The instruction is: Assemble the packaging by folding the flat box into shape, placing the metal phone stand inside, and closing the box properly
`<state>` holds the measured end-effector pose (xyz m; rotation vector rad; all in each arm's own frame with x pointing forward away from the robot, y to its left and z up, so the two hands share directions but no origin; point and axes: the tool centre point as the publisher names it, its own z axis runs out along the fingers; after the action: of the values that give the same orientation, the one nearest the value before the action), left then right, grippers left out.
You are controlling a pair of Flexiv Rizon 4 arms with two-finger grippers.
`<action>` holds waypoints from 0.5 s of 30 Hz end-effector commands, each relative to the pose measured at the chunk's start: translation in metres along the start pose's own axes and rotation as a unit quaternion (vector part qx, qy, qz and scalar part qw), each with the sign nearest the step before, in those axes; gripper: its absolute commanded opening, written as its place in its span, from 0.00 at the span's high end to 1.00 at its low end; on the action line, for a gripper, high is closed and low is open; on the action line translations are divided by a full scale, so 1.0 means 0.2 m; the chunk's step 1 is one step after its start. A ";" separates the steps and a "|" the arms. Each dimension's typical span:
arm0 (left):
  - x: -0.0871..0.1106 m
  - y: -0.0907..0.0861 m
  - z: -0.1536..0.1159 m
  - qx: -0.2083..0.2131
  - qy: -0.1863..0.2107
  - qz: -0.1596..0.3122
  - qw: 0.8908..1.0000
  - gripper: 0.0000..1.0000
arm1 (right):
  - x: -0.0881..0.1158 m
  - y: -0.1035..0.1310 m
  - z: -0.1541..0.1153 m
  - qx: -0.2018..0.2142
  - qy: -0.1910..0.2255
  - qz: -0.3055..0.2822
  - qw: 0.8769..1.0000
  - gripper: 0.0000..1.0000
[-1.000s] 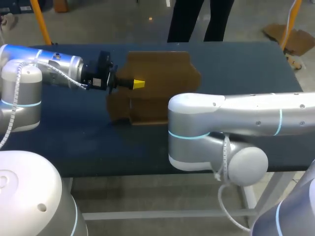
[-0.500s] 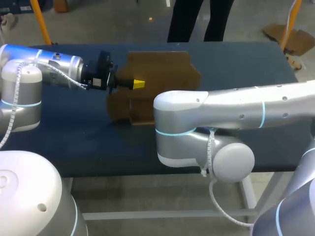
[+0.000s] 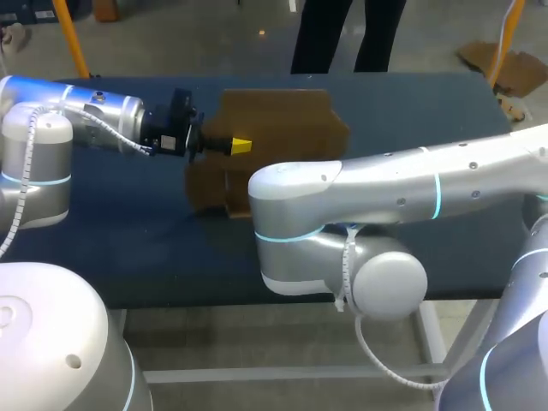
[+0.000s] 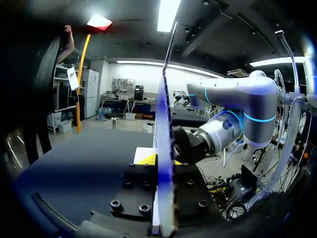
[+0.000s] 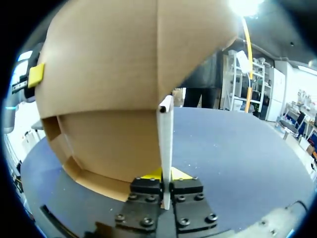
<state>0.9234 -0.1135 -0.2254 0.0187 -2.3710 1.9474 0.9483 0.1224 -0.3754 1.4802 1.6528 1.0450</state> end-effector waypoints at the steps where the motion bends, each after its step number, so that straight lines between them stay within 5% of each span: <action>1: 0.01 0.00 0.01 -0.008 0.001 0.008 1.000 0.89 | 0.04 -0.01 -0.02 -0.006 -0.043 0.002 0.999 1.00; 4: 0.01 -0.01 0.02 -0.012 0.002 0.017 1.000 0.54 | 0.04 -0.01 -0.04 -0.009 -0.041 0.006 0.999 1.00; 5: 0.01 -0.02 0.02 -0.017 0.000 0.023 1.000 0.31 | 0.04 -0.01 -0.04 -0.011 -0.040 0.008 0.999 1.00; 8: 0.01 -0.04 0.02 -0.016 -0.005 0.034 0.999 0.00 | 0.03 0.00 -0.07 -0.015 -0.037 0.009 0.999 1.00; 15: 0.03 -0.09 -0.02 -0.032 -0.017 0.064 0.997 0.00 | 0.01 0.01 -0.10 -0.025 -0.017 0.016 0.999 1.00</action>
<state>0.9265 -0.1158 -0.2147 -0.1181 -2.4898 1.9491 0.9357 0.1195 -0.3623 1.4947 1.5811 1.0628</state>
